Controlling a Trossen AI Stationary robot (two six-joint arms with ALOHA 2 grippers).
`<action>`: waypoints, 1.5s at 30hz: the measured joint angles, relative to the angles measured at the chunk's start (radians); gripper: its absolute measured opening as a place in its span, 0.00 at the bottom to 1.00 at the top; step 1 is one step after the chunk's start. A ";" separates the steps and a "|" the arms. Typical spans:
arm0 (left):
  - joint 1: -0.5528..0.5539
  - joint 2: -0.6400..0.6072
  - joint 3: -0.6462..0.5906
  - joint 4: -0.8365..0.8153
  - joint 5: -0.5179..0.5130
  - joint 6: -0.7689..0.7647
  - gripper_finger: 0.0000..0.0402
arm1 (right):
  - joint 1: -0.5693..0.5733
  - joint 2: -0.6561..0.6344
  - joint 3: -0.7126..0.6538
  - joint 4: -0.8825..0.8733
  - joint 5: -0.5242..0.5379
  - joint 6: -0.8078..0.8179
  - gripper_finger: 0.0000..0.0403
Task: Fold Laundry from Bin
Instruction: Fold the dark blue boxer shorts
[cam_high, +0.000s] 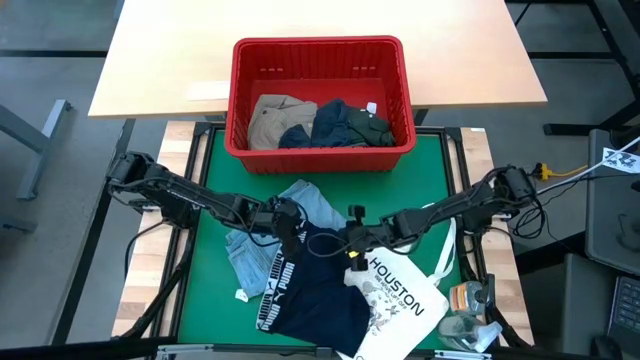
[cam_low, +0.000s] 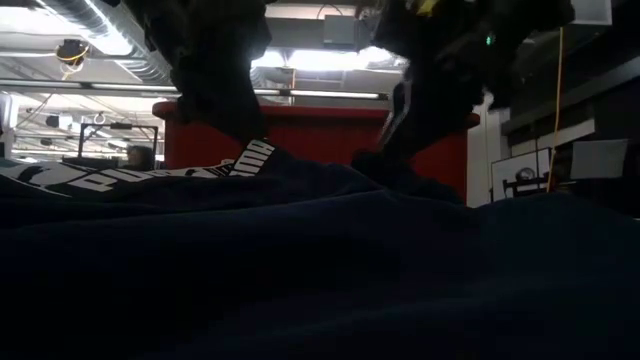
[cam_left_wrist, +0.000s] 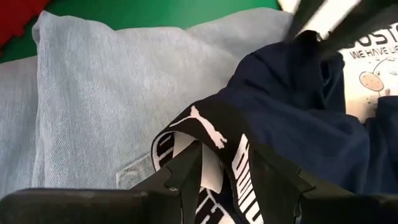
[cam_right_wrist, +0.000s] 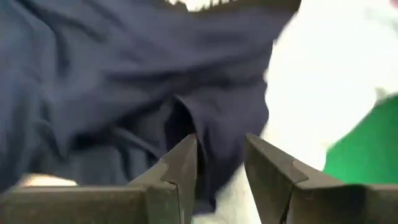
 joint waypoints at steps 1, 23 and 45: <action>0.000 0.000 0.000 0.003 0.000 0.000 0.31 | -0.006 0.006 -0.001 0.001 -0.003 0.001 0.32; 0.045 0.000 0.000 0.009 0.058 -0.071 0.31 | -0.016 0.013 0.000 0.019 -0.031 0.002 0.08; 0.049 -0.007 0.000 0.008 0.063 -0.071 0.01 | -0.016 0.005 0.000 0.012 -0.030 0.004 0.01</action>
